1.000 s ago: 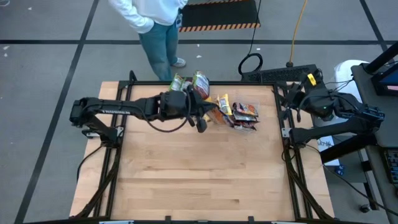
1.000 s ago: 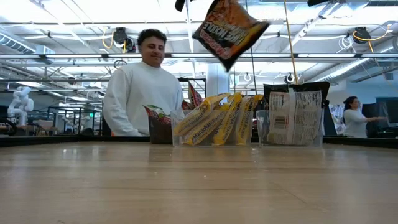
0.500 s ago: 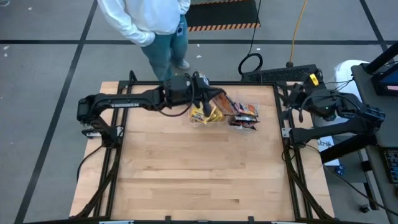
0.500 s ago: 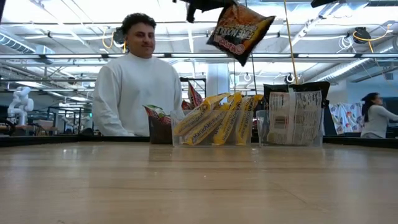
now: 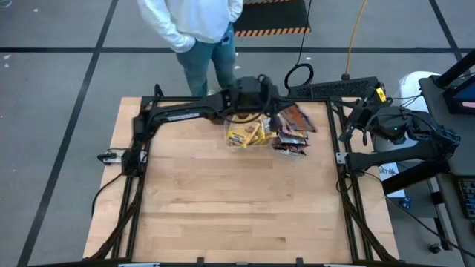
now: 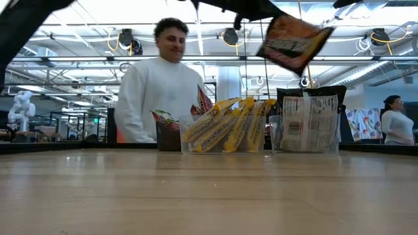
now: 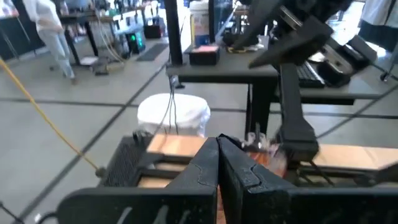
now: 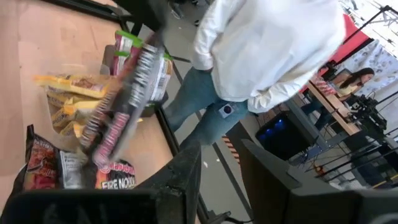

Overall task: Sort Maruchan noodles
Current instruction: Put the black noodle pack into the right transparent bin

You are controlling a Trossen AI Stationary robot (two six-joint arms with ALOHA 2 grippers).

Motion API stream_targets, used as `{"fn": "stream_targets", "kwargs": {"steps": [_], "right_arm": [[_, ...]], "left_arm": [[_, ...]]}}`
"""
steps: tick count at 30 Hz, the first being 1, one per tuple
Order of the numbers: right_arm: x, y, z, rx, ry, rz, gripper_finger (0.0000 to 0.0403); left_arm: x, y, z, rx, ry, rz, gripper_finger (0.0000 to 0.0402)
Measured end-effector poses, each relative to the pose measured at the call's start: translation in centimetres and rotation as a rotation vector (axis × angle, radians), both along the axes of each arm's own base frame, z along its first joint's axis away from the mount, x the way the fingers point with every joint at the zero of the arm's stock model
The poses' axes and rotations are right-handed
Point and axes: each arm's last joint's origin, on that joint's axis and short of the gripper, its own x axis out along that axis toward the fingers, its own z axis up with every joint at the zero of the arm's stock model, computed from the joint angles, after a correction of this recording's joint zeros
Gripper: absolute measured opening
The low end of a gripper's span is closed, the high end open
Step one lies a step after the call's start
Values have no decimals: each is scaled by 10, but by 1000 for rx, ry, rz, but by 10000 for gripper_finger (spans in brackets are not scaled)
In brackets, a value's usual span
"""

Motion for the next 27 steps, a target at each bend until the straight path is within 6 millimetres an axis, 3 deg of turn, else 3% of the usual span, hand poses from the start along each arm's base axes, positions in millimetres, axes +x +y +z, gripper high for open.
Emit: {"fn": "stream_targets", "kwargs": {"steps": [7, 21, 27], "right_arm": [[-1, 0, -1, 2, 8, 1, 102], [-1, 0, -1, -4, 18, 5, 102], [-1, 0, -1, -4, 17, 5, 102]], "left_arm": [[25, 18, -4, 23, 11, -2, 0], [29, 45, -25, 12, 57, 42, 0], [42, 51, -50, 5, 76, 44, 0]]}}
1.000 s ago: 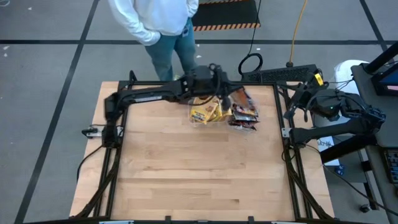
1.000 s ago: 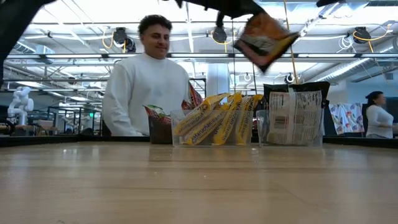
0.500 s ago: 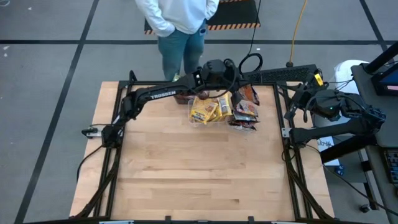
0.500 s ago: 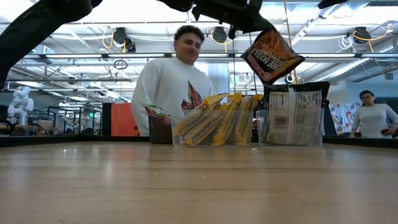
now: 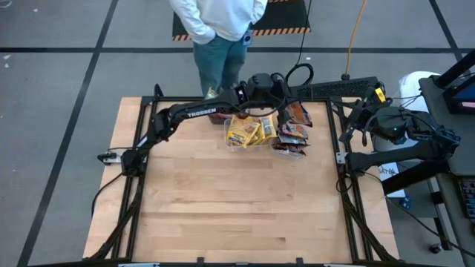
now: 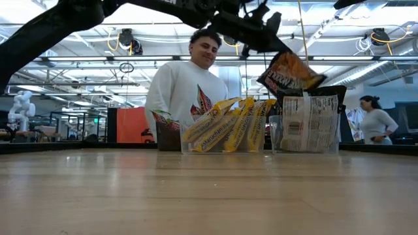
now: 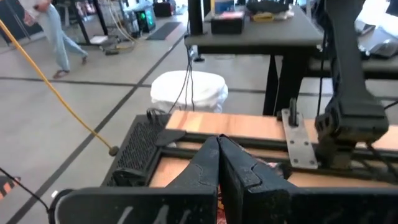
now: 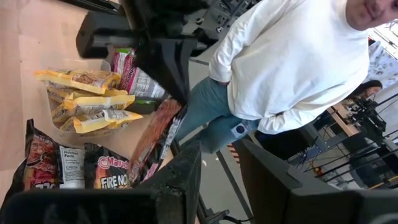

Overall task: Sort Maruchan noodles
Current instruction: Put the black noodle pack into the right transparent bin

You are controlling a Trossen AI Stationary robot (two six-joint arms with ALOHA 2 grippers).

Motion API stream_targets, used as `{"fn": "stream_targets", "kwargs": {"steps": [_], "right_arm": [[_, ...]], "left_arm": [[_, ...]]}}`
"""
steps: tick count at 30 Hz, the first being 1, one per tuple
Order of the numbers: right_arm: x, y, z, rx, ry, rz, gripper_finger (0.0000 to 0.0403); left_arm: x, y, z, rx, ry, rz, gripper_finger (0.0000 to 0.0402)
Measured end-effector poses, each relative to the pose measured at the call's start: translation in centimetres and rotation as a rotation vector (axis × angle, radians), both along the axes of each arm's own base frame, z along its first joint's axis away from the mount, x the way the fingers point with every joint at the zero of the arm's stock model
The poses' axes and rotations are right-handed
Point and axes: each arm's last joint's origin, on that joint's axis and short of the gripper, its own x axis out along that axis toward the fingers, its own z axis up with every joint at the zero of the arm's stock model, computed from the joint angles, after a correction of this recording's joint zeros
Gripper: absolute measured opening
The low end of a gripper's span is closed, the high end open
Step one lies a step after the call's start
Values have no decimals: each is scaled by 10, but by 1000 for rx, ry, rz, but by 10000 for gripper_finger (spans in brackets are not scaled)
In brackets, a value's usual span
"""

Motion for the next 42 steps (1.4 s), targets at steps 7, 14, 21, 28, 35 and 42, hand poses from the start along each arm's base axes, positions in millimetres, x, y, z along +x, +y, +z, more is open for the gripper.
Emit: {"fn": "stream_targets", "kwargs": {"steps": [7, 14, 21, 28, 35, 42], "right_arm": [[0, 0, 0, 0, 1, 1, 102], [0, 0, 0, 0, 1, 0, 102], [0, 0, 0, 0, 1, 1, 102], [0, 0, 0, 0, 1, 1, 102], [0, 0, 0, 1, 0, 0, 102], [0, 0, 0, 2, -1, 0, 102]], "left_arm": [[3, 5, -10, -2, 16, 16, 0], [11, 10, -38, -22, 82, 35, 0], [10, 11, -49, -16, 165, 75, 0], [7, 9, -50, 2, 220, 89, 0], [7, -1, -56, 23, 300, 63, 0], [7, -4, -58, 24, 319, 55, 0]]}}
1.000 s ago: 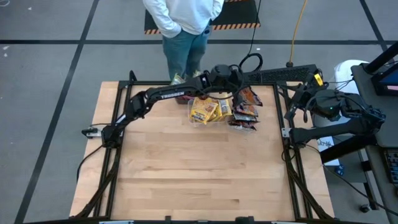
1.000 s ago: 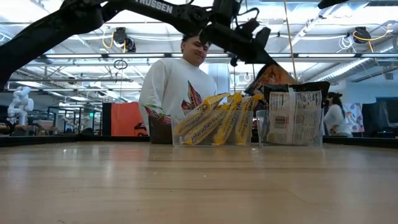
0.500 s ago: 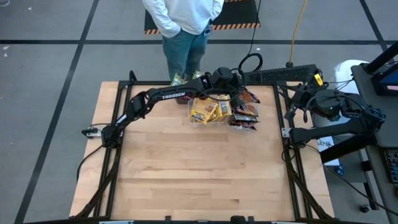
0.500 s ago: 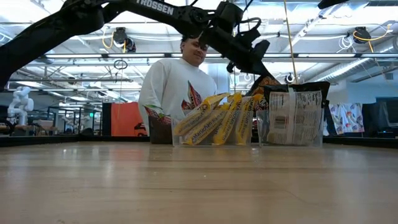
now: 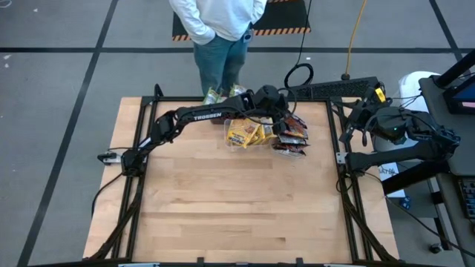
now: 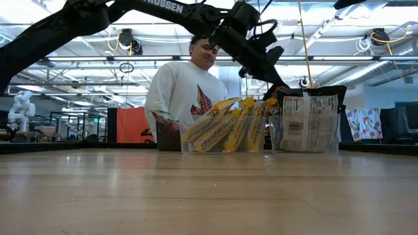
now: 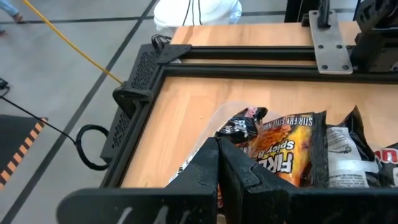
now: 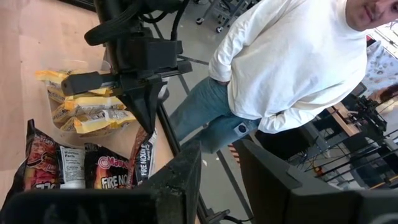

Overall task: Sort Maruchan noodles
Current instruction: Put the black noodle pack into the right transparent bin

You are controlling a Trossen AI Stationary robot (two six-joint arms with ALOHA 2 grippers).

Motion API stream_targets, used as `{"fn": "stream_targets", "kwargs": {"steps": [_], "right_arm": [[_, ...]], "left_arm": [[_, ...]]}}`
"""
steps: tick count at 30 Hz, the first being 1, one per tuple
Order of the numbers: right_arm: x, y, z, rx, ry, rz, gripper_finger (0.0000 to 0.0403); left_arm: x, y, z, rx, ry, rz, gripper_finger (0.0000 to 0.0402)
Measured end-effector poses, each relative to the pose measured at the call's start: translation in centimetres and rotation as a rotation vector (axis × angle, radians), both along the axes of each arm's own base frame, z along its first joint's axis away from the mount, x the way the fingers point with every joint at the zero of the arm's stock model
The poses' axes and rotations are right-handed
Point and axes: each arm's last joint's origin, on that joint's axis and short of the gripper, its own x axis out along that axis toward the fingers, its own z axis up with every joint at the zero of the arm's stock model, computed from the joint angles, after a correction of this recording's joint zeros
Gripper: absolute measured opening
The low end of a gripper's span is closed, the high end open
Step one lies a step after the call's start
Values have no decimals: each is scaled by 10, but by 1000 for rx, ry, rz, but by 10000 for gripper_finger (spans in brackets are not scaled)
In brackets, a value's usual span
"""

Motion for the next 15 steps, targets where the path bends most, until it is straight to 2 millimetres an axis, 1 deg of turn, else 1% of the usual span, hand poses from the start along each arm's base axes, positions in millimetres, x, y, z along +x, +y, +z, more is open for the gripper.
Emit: {"fn": "stream_targets", "kwargs": {"steps": [8, 12, 15], "right_arm": [[4, 0, -7, 23, 2, -11, 102], [10, 0, -20, 24, 48, -13, 102], [15, 0, -28, 7, 89, -4, 102]], "left_arm": [[1, -1, 1, 4, -7, -3, 0], [1, -2, 1, 2, -9, -3, 2], [2, -4, 1, 0, -15, -5, 10]]}}
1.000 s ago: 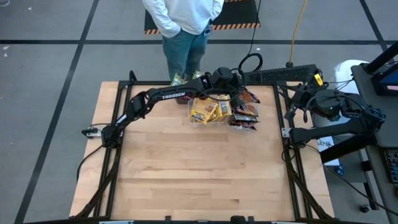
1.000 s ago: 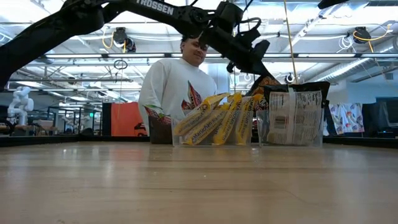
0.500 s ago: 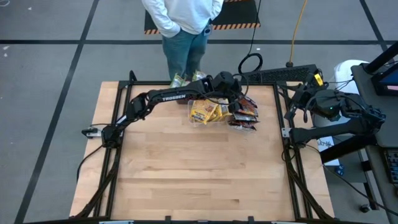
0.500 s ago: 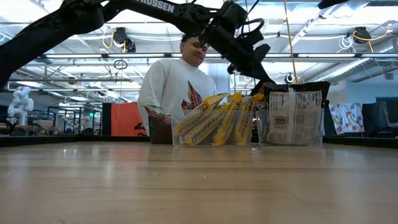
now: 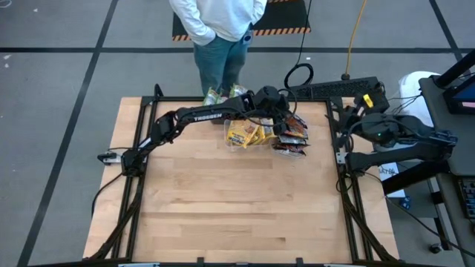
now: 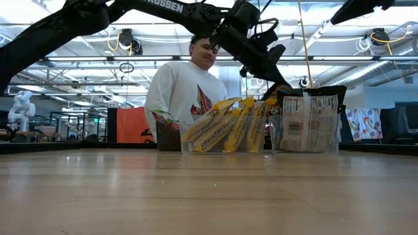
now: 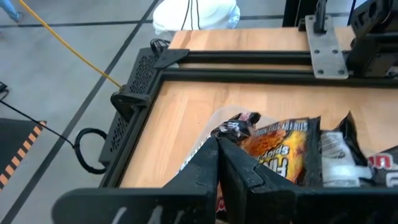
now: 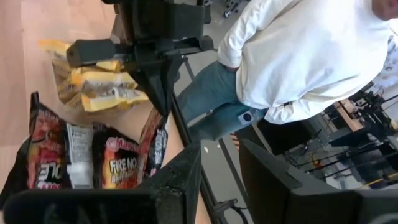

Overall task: Sort Maruchan noodles
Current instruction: Put the black noodle pack into the right transparent bin

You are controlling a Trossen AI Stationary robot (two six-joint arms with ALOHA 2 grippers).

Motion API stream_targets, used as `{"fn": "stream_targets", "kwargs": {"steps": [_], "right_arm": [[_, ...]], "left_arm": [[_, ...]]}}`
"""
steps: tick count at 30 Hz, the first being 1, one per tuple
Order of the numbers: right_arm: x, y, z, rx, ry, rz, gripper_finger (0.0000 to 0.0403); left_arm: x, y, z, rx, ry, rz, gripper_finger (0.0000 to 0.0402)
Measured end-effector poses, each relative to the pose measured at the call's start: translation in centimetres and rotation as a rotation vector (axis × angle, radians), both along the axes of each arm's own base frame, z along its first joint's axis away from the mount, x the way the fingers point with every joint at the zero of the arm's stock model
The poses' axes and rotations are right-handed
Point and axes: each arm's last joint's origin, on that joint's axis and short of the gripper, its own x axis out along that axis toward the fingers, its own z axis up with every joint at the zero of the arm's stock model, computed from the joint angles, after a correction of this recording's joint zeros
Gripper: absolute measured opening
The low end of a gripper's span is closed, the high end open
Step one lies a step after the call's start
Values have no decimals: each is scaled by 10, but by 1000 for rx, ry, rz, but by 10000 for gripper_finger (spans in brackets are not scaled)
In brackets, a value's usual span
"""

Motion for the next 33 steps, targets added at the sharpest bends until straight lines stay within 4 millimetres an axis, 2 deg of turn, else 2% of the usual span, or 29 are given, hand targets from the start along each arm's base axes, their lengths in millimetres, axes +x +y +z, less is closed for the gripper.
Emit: {"fn": "stream_targets", "kwargs": {"steps": [5, 14, 20, 28, 33], "right_arm": [[9, 0, -6, -25, -10, 15, 111], [15, 0, -8, -33, -10, 20, 159], [18, 1, -9, -32, 3, 22, 163], [34, 4, -16, 80, 30, 132, 160], [56, -2, -40, 44, 117, 112, 160]], "left_arm": [[2, -5, 2, -3, -22, -5, 26], [4, -12, 2, -11, -24, -14, 56], [4, -16, 8, 12, -34, -31, 58], [-7, -22, 38, 26, -75, -36, 58], [-23, -26, 57, 41, -18, -52, 58]]}}
